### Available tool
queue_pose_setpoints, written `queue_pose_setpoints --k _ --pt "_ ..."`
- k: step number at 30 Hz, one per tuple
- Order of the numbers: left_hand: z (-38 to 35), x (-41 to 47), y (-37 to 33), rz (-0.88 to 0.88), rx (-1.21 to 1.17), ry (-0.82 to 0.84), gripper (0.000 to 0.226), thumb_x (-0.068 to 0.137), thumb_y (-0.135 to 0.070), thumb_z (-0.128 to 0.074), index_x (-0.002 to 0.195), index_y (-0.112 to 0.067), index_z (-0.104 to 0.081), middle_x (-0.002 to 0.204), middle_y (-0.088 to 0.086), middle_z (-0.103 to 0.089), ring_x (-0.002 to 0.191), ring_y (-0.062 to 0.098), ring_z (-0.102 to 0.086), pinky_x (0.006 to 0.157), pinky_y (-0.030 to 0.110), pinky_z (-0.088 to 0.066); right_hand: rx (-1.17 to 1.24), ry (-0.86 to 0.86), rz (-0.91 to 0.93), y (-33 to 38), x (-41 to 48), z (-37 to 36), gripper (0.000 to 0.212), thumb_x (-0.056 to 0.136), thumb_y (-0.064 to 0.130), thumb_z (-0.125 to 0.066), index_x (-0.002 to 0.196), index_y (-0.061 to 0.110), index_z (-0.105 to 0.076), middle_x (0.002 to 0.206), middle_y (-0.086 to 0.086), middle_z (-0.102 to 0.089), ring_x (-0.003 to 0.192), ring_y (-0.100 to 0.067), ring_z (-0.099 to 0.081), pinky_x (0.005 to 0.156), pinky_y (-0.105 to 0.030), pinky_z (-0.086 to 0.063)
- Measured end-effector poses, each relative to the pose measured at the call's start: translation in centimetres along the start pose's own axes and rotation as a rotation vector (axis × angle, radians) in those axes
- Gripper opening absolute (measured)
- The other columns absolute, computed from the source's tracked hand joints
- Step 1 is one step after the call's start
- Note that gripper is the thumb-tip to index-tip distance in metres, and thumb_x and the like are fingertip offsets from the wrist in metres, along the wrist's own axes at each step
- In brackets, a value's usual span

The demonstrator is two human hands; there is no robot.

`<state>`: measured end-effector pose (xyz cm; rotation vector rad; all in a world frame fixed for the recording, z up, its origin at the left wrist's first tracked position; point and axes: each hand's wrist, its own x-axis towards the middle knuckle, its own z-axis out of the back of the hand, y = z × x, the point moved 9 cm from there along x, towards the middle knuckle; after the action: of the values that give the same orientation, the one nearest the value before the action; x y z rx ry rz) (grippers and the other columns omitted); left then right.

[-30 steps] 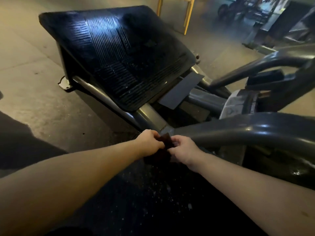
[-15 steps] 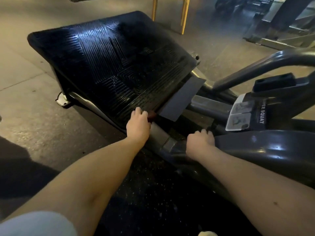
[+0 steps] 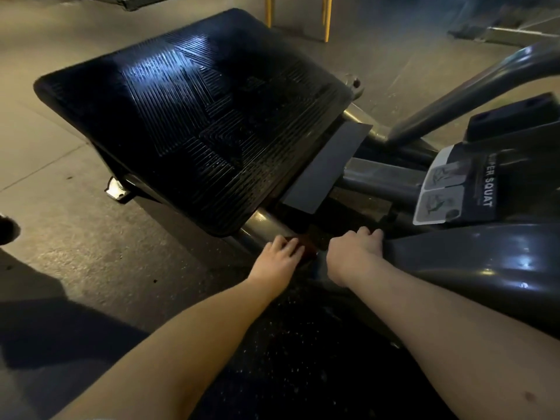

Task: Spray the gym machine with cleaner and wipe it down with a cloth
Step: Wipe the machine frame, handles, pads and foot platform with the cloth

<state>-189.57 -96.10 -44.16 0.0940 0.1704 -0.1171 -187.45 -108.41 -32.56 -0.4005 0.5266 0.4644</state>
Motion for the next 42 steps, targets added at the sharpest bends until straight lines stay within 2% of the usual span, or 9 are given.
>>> queue_pose_setpoints --k 8,11,16,21,26,30,36,39,42 --pt "3.4 2.4 8.9 0.356 -0.022 -0.114 0.050 0.107 -0.018 -0.047 0.155 -0.010 -0.035 0.154 0.015 -0.032 0.132 0.036 -0.037 0.100 0.040 -0.046 0.060 -0.028 0.020 -0.8 0.2 -0.1 0.046 0.099 0.035 -0.056 0.141 0.017 -0.054 0.143 -0.015 -0.050 0.135 -0.038 -0.040 0.115 -0.056 -0.029" --pt "2.9 2.1 6.9 0.285 -0.023 -0.077 0.059 0.104 -0.022 -0.052 0.157 -0.009 -0.029 0.157 0.014 -0.032 0.139 0.038 -0.031 0.110 0.041 -0.040 0.053 -0.019 0.007 -0.7 0.3 -0.2 0.049 0.097 0.035 -0.058 0.142 0.016 -0.053 0.144 -0.016 -0.049 0.136 -0.039 -0.039 0.115 -0.056 -0.029" --pt "-1.1 -0.8 -1.8 0.048 -0.197 0.147 0.086 0.098 -0.014 -0.057 0.166 -0.017 -0.005 0.171 -0.002 0.000 0.152 0.035 -0.005 0.121 0.046 -0.031 0.045 -0.020 -0.007 -0.7 0.8 -0.2 0.053 0.095 0.036 -0.061 0.143 0.017 -0.053 0.144 -0.016 -0.049 0.136 -0.039 -0.039 0.112 -0.056 -0.032" --pt "-1.0 -0.1 -1.4 -0.067 0.005 0.104 0.084 0.102 -0.016 -0.057 0.165 -0.013 -0.002 0.171 0.004 -0.004 0.144 0.034 -0.024 0.115 0.043 -0.039 0.030 -0.013 -0.030 -0.7 1.2 -0.3 0.054 0.091 0.035 -0.066 0.141 0.018 -0.054 0.141 -0.016 -0.051 0.134 -0.039 -0.041 0.111 -0.056 -0.033" --pt "1.2 3.9 0.0 0.104 -0.107 0.066 0.078 0.095 -0.032 -0.068 0.159 -0.013 -0.027 0.159 0.006 -0.033 0.132 0.032 -0.036 0.108 0.043 -0.041 0.046 -0.017 -0.059 -0.7 1.6 -0.3 0.055 0.092 0.039 -0.068 0.141 0.019 -0.054 0.142 -0.015 -0.051 0.135 -0.038 -0.041 0.112 -0.056 -0.033" --pt "0.0 4.7 -2.1 0.034 -0.157 0.076 0.075 0.093 -0.028 -0.066 0.159 -0.025 -0.031 0.159 0.000 -0.040 0.128 0.032 -0.037 0.110 0.046 -0.041 0.035 -0.031 -0.061 -0.6 1.8 -0.5 0.060 0.091 0.036 -0.070 0.145 0.019 -0.051 0.142 -0.016 -0.050 0.135 -0.038 -0.041 0.112 -0.055 -0.033" --pt "-2.0 -1.1 -1.8 0.044 -0.280 0.117 0.084 0.100 -0.010 -0.057 0.166 -0.026 -0.009 0.169 -0.004 -0.022 0.147 0.031 -0.027 0.124 0.044 -0.031 0.046 -0.025 -0.031 -0.8 1.7 -0.2 0.055 0.092 0.038 -0.068 0.141 0.018 -0.054 0.140 -0.016 -0.051 0.133 -0.038 -0.042 0.110 -0.054 -0.035" --pt "-2.2 -1.4 -2.4 0.038 -0.179 0.154 0.091 0.100 -0.010 -0.059 0.165 -0.024 0.002 0.173 -0.003 -0.004 0.152 0.035 -0.019 0.125 0.044 -0.028 0.059 -0.013 -0.032 -0.8 1.9 0.1 0.054 0.092 0.038 -0.069 0.140 0.018 -0.054 0.139 -0.016 -0.052 0.132 -0.038 -0.043 0.110 -0.054 -0.036" --pt "-0.2 1.7 -2.5 0.006 -0.016 0.133 0.087 0.100 -0.020 -0.061 0.165 -0.016 -0.003 0.172 0.004 -0.010 0.152 0.035 -0.018 0.123 0.045 -0.027 0.053 0.014 -0.039 -0.7 2.3 0.0 0.057 0.091 0.036 -0.070 0.142 0.018 -0.052 0.141 -0.016 -0.050 0.134 -0.039 -0.041 0.110 -0.055 -0.036"
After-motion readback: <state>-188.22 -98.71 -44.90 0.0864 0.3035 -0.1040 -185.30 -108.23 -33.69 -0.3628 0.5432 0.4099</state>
